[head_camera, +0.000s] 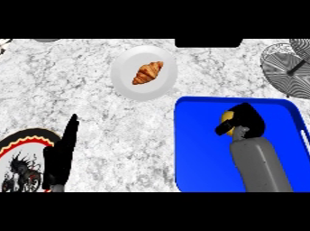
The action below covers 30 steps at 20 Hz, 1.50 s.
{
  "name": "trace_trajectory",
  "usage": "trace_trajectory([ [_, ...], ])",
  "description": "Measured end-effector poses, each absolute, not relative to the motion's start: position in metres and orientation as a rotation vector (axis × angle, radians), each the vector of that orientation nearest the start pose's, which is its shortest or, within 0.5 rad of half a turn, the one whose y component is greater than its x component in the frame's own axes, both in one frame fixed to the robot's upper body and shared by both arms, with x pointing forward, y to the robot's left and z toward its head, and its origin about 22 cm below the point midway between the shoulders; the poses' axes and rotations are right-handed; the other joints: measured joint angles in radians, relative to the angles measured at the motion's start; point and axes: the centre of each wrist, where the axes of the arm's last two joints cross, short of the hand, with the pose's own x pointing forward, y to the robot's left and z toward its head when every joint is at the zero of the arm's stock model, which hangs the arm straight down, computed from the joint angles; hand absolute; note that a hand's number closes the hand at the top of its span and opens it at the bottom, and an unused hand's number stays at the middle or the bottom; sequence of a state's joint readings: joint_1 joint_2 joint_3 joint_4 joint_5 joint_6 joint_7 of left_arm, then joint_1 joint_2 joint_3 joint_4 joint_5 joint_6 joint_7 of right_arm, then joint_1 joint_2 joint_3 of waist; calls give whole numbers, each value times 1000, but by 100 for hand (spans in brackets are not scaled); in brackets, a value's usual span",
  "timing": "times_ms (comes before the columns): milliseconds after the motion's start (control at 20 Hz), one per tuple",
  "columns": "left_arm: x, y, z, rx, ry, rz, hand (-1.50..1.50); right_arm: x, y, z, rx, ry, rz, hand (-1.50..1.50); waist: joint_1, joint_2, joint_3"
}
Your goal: Pick the lemon from the tray and place it in the tiered basket
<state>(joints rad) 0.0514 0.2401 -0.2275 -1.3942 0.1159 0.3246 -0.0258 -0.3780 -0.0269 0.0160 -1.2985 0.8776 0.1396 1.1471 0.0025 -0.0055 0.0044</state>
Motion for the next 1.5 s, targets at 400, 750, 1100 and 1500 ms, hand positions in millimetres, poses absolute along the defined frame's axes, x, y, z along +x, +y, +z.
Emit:
trace_trajectory([
  [400,217,247,-47,251,-1355,-24,0,327,-186,20,-958,-495,519,150,2,-4,-5],
  [750,212,249,-48,266,-1339,-7,0,316,-271,21,-1009,-600,732,150,-21,-6,-2],
  [1100,206,256,-48,286,-1341,16,0,288,-415,79,-976,-854,851,150,-47,-2,4],
  [1500,205,253,-47,290,-1341,4,0,247,-528,188,-941,-1225,560,150,-37,-3,1],
])
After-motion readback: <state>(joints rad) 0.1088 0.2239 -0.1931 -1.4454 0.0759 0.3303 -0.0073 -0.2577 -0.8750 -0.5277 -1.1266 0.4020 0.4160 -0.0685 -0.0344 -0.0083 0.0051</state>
